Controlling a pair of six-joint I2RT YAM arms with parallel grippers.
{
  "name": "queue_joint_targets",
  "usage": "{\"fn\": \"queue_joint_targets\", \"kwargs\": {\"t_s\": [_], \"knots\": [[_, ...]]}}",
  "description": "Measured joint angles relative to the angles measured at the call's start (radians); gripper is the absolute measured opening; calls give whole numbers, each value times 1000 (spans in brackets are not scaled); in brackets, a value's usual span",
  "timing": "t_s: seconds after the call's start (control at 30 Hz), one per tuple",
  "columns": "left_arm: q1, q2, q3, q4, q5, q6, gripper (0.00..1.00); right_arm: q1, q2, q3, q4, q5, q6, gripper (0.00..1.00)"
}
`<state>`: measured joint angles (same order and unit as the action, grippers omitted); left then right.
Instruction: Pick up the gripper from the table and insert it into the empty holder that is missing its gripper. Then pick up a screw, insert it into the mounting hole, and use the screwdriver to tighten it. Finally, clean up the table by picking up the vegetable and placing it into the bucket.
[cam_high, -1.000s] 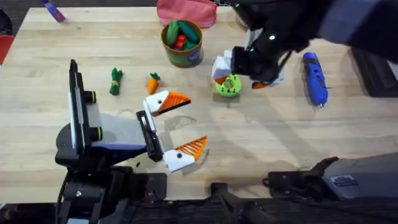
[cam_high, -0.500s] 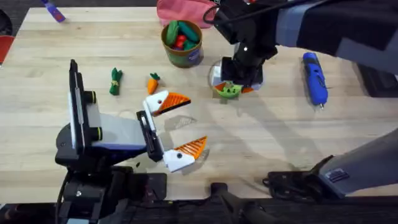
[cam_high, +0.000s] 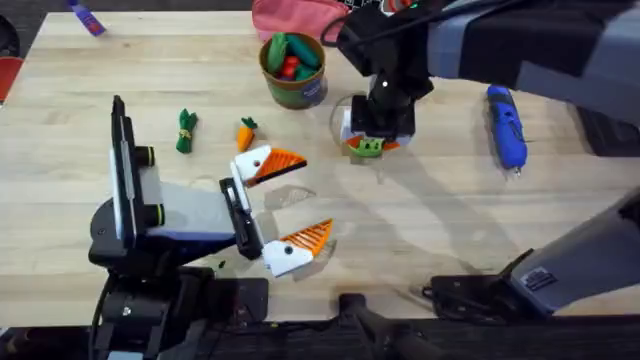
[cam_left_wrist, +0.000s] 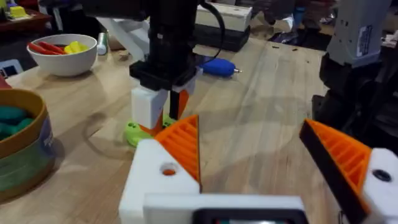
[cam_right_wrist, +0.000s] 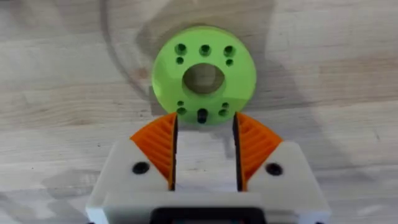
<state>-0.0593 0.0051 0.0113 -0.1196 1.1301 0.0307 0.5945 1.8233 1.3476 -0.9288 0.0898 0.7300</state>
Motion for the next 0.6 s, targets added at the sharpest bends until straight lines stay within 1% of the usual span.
{"fn": "queue_joint_targets", "kwargs": {"t_s": [0.1,0.27,0.37,0.6], "knots": [[0,0,0,0,0,0,985,0,20,0,5,0,0,434],[0,0,0,0,0,0,985,0,29,1,17,0,0,414],[0,0,0,0,0,0,985,0,29,2,22,1,0,375],[0,0,0,0,0,0,985,0,29,2,34,5,0,224]]}}
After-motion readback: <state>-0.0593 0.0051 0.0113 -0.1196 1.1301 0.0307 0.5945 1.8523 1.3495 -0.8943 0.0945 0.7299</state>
